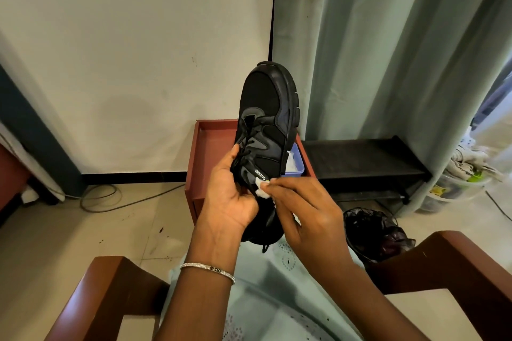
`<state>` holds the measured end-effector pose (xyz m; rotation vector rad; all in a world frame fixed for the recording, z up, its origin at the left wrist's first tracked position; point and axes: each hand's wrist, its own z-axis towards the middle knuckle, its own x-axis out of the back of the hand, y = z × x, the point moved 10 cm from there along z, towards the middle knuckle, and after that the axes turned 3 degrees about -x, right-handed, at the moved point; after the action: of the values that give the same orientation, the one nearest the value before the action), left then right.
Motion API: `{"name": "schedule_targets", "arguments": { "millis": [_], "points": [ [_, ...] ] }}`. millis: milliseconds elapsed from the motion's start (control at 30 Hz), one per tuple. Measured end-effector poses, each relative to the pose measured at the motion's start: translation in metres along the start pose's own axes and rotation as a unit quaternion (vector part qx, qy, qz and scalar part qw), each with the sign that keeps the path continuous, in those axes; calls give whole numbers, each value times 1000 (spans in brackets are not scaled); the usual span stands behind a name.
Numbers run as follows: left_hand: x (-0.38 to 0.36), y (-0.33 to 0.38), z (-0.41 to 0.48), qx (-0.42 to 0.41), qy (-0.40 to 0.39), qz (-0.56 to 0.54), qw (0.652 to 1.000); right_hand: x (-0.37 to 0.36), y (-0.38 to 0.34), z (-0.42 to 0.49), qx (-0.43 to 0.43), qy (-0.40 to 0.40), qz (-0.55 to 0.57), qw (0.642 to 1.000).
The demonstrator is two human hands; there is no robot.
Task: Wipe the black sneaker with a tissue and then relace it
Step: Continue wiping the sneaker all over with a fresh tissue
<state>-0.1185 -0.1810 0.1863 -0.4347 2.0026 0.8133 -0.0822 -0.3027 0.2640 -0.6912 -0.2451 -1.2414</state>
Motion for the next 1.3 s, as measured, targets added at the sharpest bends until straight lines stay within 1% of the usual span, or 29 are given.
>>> {"name": "schedule_targets", "arguments": {
  "millis": [133, 233, 333, 500, 667, 867, 1033, 1100, 1200, 1300],
  "points": [
    [-1, -4, -2, 26, -14, -2, 1000, 1, -13, 13, 14, 17, 2, 1000],
    [2, 4, 1, 11, -12, -18, 1000, -1, -13, -3, 19, 9, 5, 1000],
    [5, 13, 7, 11, -31, -52, 998, -5, -6, -24, 14, -4, 14, 1000],
    [2, 16, 8, 14, -43, -87, 995, 1, -12, -11, 26, 23, 18, 999],
    [-5, 12, -1, 17, -57, -65, 996, 2, -8, 12, 9, 29, 9, 999],
    [2, 21, 4, -12, -72, -81, 994, -1, -7, -16, 17, 17, 29, 999],
    [-6, 20, 1, -2, -89, -76, 993, 1, -4, -10, 23, 6, 15, 1000],
    [-3, 20, 3, 5, -84, -77, 993, 4, 2, 1, 16, 14, 9, 1000],
    [-6, 16, 2, 33, -97, -94, 990, 6, 8, 13, 2, 27, -7, 1000],
    [-11, 21, -1, 10, -115, -78, 990, 3, 7, 5, 3, 18, -12, 1000]
  ]
}}
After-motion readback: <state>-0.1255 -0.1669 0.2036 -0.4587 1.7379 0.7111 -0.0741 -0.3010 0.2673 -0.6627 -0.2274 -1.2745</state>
